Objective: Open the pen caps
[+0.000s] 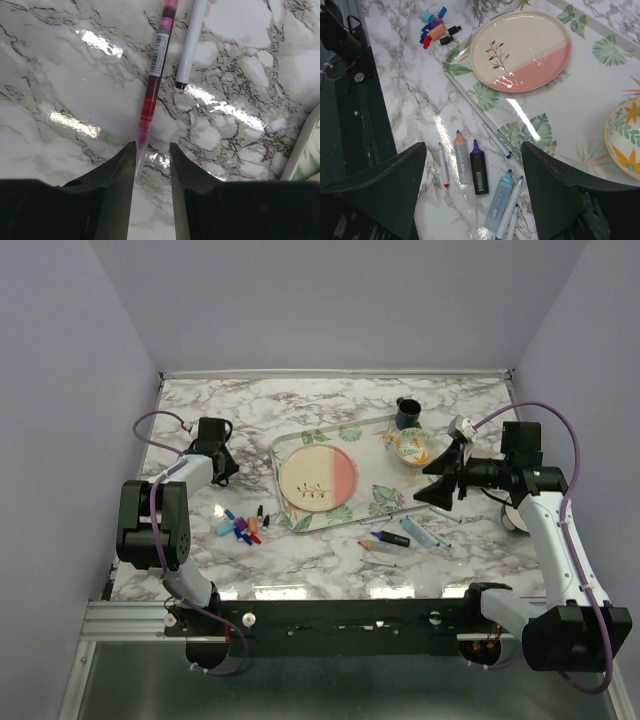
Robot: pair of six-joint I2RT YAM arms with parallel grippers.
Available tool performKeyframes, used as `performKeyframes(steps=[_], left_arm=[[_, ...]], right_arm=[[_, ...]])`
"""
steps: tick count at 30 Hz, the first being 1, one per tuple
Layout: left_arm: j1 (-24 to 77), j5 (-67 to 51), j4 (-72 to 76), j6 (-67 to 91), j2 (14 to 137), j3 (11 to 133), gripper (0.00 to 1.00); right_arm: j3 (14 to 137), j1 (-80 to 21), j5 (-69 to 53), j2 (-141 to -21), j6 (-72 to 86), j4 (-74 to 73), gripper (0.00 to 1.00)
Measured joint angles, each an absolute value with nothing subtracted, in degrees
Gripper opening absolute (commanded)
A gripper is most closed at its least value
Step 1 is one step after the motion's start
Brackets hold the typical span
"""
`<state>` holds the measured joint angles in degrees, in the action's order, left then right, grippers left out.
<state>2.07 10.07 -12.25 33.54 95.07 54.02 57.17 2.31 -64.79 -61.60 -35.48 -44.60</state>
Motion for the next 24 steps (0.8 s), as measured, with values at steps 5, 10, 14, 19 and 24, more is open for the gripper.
performKeyframes(steps=[5, 10, 14, 19, 24], left_arm=[[2.1, 11.2, -14.4, 33.1, 96.8, 55.4, 0.39], [2.1, 12.2, -16.4, 33.0, 99.5, 57.9, 0.36], [2.1, 12.6, -17.3, 32.9, 99.8, 58.4, 0.18], [2.1, 12.7, -17.5, 32.8, 99.8, 58.4, 0.0], [2.1, 12.3, -16.9, 32.8, 97.9, 56.9, 0.0]], right_arm=[[57.2, 2.3, -64.8, -61.9, -35.4, -44.6, 0.81], [57.2, 2.3, -64.8, -62.0, -35.4, -44.6, 0.8], [57.2, 2.3, -64.8, -62.0, -35.4, -44.6, 0.79], [57.2, 2.3, -64.8, -62.0, -35.4, -44.6, 0.78], [57.2, 2.3, -64.8, -62.0, -35.4, -44.6, 0.78]])
